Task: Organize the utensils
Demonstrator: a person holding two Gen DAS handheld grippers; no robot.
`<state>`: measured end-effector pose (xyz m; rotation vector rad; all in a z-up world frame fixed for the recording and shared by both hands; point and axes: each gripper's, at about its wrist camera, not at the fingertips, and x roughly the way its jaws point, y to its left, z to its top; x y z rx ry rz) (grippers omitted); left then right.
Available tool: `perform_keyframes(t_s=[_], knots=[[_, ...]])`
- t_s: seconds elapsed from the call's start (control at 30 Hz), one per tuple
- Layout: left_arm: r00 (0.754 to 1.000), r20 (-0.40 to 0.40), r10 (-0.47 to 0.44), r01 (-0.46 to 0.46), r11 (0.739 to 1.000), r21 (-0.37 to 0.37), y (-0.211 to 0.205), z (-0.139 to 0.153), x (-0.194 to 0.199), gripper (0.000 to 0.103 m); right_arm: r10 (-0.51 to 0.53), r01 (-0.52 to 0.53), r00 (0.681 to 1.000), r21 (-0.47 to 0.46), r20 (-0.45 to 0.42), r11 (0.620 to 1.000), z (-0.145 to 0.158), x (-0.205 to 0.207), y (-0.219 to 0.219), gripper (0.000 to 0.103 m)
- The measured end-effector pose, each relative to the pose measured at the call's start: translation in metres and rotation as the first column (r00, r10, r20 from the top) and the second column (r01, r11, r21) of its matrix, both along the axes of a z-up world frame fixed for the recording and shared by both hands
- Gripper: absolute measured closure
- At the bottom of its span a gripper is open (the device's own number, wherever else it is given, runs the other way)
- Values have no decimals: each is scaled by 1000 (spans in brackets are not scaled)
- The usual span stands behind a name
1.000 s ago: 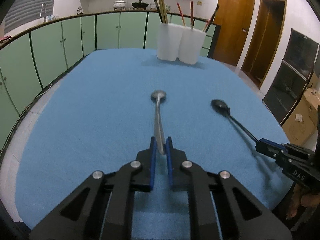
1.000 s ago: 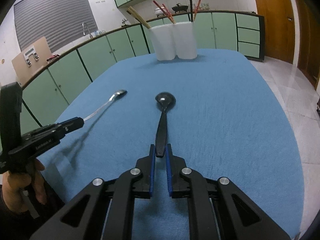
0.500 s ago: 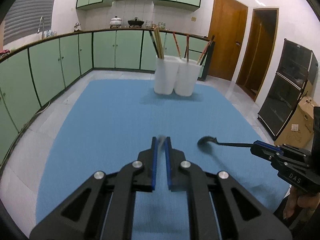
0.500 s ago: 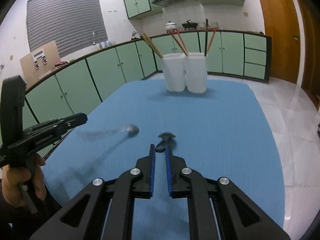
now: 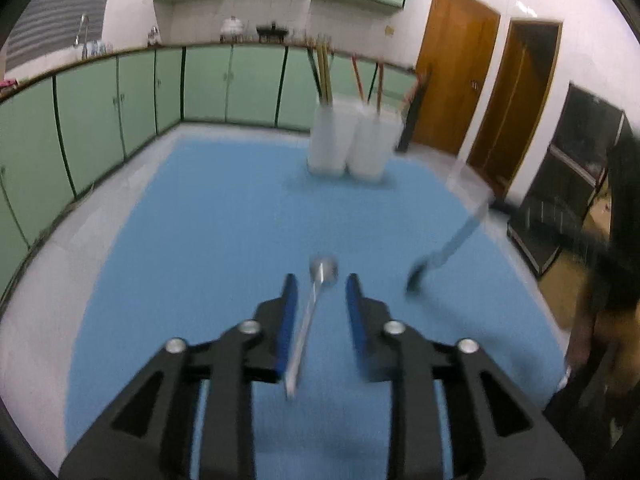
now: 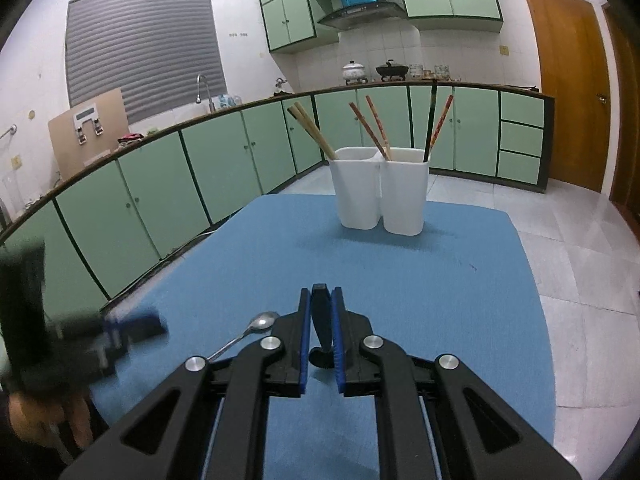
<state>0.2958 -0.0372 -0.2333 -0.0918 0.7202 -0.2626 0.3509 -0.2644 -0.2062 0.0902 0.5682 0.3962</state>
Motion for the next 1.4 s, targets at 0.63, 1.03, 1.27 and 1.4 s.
perform_keyframes(t_s=[0.63,1.03,1.27,1.4], knots=[[993,-78,89,-83,993,80,15,-54,-12,96,-6,6,1000,54,1,998,-2,-1,-7,93],[998,-24,62,-60,997,56,12,-47,1,96,-6,6,1000,46,-4,999,-3,-2,-5,92],[997,61,45,-47,999,28,13,-33,-1,96,-10,11,1000,43,-8,999,-4,-3,-6,92],[993,109,35,-37,999,18,11,-14,6,96,-9,9,1000,42,-9,999,-4,-2,-4,92]])
